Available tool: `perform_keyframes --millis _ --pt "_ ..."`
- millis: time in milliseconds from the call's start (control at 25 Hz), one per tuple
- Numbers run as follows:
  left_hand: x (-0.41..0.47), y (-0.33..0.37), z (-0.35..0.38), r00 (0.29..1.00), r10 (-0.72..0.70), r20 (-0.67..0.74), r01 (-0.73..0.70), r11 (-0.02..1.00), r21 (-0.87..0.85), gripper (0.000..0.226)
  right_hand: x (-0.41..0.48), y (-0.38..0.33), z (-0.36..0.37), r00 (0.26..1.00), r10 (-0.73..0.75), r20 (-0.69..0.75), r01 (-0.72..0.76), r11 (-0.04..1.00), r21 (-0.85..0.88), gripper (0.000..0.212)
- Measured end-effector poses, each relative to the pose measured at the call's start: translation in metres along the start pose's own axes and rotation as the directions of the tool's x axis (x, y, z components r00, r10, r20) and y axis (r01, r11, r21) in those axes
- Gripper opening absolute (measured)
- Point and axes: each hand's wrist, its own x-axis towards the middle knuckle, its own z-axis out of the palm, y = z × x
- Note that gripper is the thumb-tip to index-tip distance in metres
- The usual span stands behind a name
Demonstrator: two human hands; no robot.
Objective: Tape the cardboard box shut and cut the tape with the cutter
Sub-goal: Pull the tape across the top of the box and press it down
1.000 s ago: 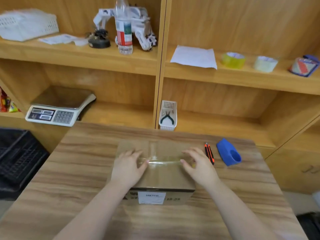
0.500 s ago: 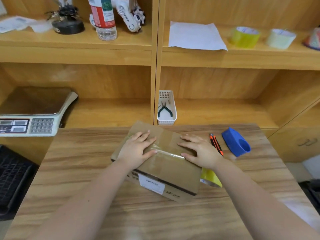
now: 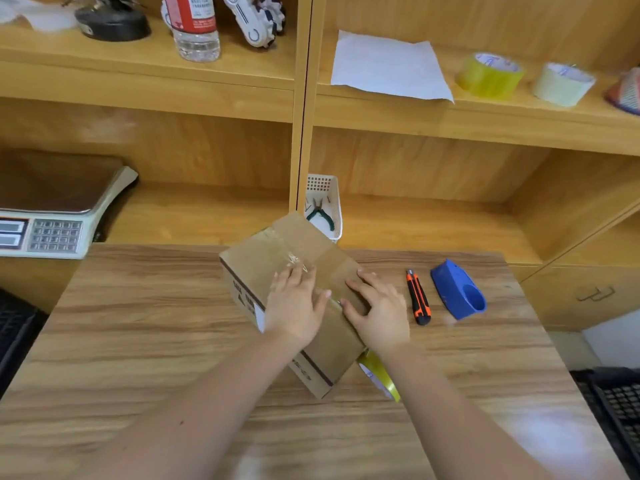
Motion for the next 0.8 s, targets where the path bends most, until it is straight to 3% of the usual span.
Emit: perform_keyframes --millis 120,240,320,360,440,480,520,600,800 --pt "-0.002 0.000 0.013 0.999 0.016 0.037 -0.022 0.988 0.155 0.067 -0.017 -0.015 0.005 0.999 0.045 -0.031 -0.049 0.988 -0.148 0.034" --pt "0.009 -0.014 0.004 0.982 0.170 0.086 -0.184 0.965 0.188 0.068 -0.030 -0.018 0.001 0.999 -0.048 -0.023 0.041 0.964 -0.261 0.038" --pt "0.017 -0.024 -0.004 0.962 0.240 0.127 -0.261 0.947 0.185 0.070 -0.021 0.005 -0.009 0.991 -0.133 0.011 0.133 0.985 -0.112 0.034" --pt "0.022 -0.027 -0.006 0.957 0.258 0.132 -0.279 0.943 0.179 0.070 -0.014 0.024 -0.013 0.994 -0.106 0.023 0.106 0.994 0.028 0.029" --pt "0.028 -0.030 -0.009 0.953 0.280 0.117 -0.296 0.942 0.156 0.075 0.003 0.071 -0.016 0.993 0.091 0.072 -0.107 0.961 0.256 0.023" --pt "0.031 -0.031 -0.010 0.952 0.289 0.104 -0.302 0.942 0.143 0.077 0.012 0.094 -0.015 0.966 0.219 0.138 -0.248 0.936 0.249 0.023" --pt "0.034 -0.033 -0.010 0.951 0.296 0.088 -0.305 0.944 0.124 0.078 0.020 0.117 -0.008 0.921 0.324 0.215 -0.356 0.925 0.132 0.025" --pt "0.039 -0.039 -0.010 0.948 0.313 0.055 -0.316 0.946 0.071 0.077 0.032 0.156 0.007 0.831 0.452 0.325 -0.438 0.891 -0.119 0.037" --pt "0.040 -0.053 -0.013 0.934 0.356 0.019 -0.353 0.932 -0.075 0.069 0.030 0.201 0.041 0.756 0.476 0.449 -0.401 0.879 -0.257 0.060"
